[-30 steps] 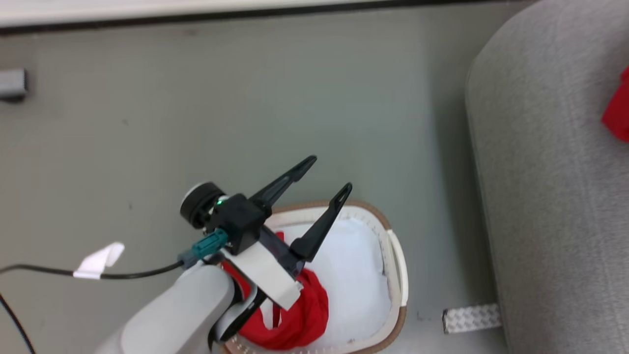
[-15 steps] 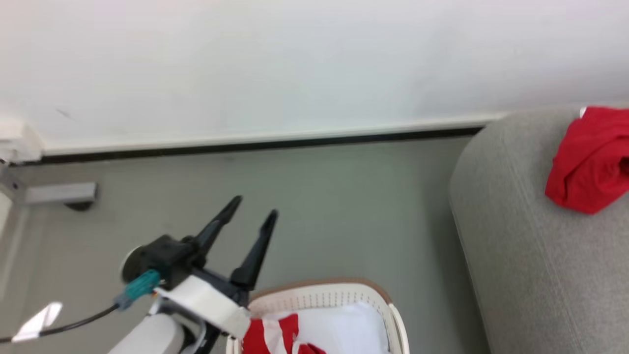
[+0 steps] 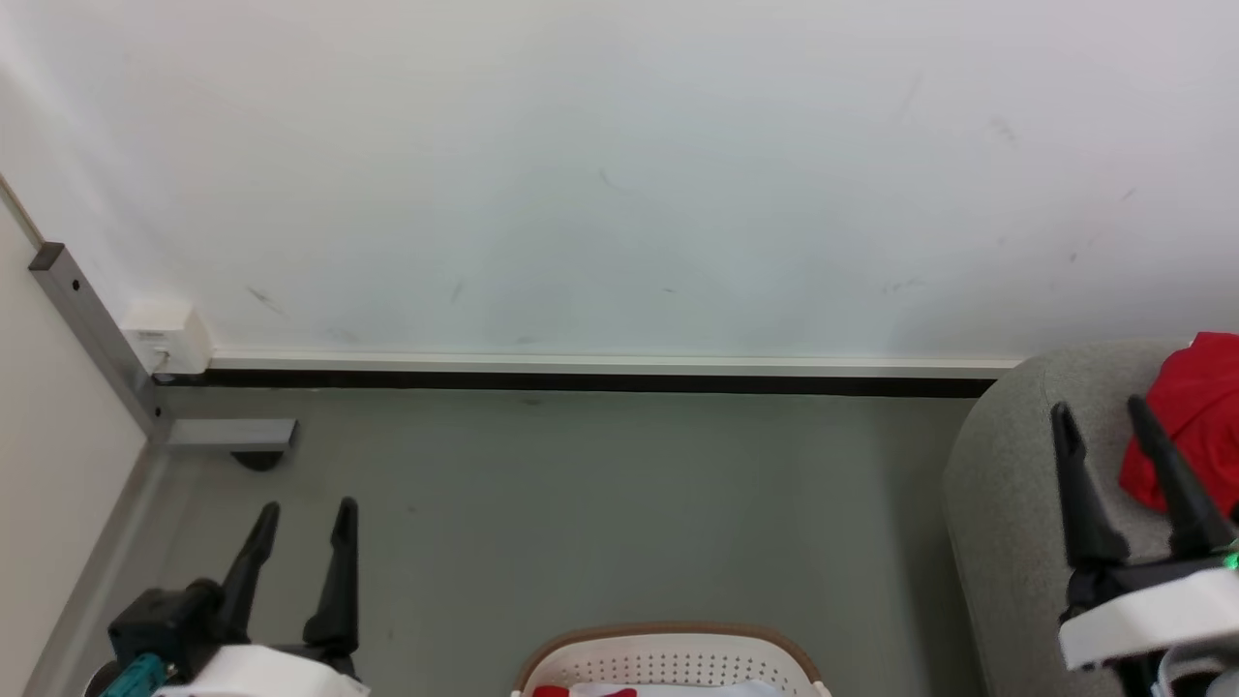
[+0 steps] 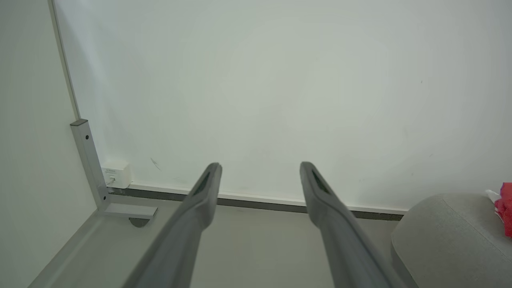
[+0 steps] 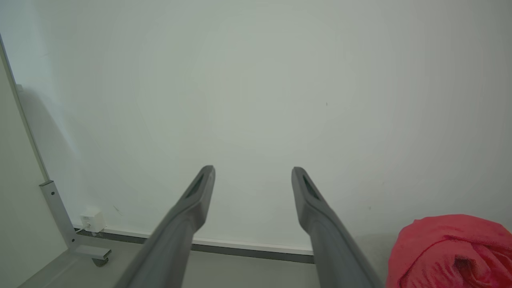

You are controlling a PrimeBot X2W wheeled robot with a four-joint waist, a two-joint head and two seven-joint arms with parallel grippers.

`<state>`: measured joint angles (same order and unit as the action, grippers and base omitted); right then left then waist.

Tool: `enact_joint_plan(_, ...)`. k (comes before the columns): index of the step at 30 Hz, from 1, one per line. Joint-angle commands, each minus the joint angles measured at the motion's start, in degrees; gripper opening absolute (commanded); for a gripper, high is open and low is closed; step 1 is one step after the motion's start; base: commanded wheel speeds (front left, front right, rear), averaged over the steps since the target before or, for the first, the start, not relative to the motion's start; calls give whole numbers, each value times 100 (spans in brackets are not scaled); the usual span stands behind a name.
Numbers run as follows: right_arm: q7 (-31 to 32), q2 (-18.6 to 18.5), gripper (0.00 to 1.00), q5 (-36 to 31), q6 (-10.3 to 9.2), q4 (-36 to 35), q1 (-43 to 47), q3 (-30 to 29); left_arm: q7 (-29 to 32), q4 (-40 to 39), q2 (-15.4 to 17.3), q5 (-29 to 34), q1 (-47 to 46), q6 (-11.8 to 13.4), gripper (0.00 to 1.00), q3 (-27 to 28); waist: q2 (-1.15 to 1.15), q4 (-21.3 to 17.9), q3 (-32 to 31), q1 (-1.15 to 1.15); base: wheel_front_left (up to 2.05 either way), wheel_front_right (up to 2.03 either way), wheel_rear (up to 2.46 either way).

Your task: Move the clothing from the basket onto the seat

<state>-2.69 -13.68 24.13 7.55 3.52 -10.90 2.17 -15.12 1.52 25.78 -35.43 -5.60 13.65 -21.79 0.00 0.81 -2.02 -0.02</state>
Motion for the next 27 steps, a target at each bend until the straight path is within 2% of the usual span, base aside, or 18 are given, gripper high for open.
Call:
enact_joint_plan(1,-218,223,100,65,-12,-141,340,61,-4,-46,-89,143,224,7,100,165,0,21,-34,2,0,0,0)
enact_joint_plan(5,-697,502,100,44,-13,-181,844,300,-4,-131,-366,332,659,-71,100,560,0,-8,-31,2,0,0,0)
enact_joint_plan(10,-1056,687,100,-56,-13,-43,1202,342,-5,-163,-708,723,933,-338,100,854,0,-32,34,2,0,0,0)
enact_joint_plan(21,-1217,850,100,-351,-12,148,1115,540,-5,28,-1154,1243,986,-812,100,1266,0,-107,124,2,0,0,0)
enact_joint_plan(27,-1245,895,100,-268,-13,159,1049,581,-5,131,-1378,1367,940,-1059,100,1446,0,-151,155,2,0,0,0)
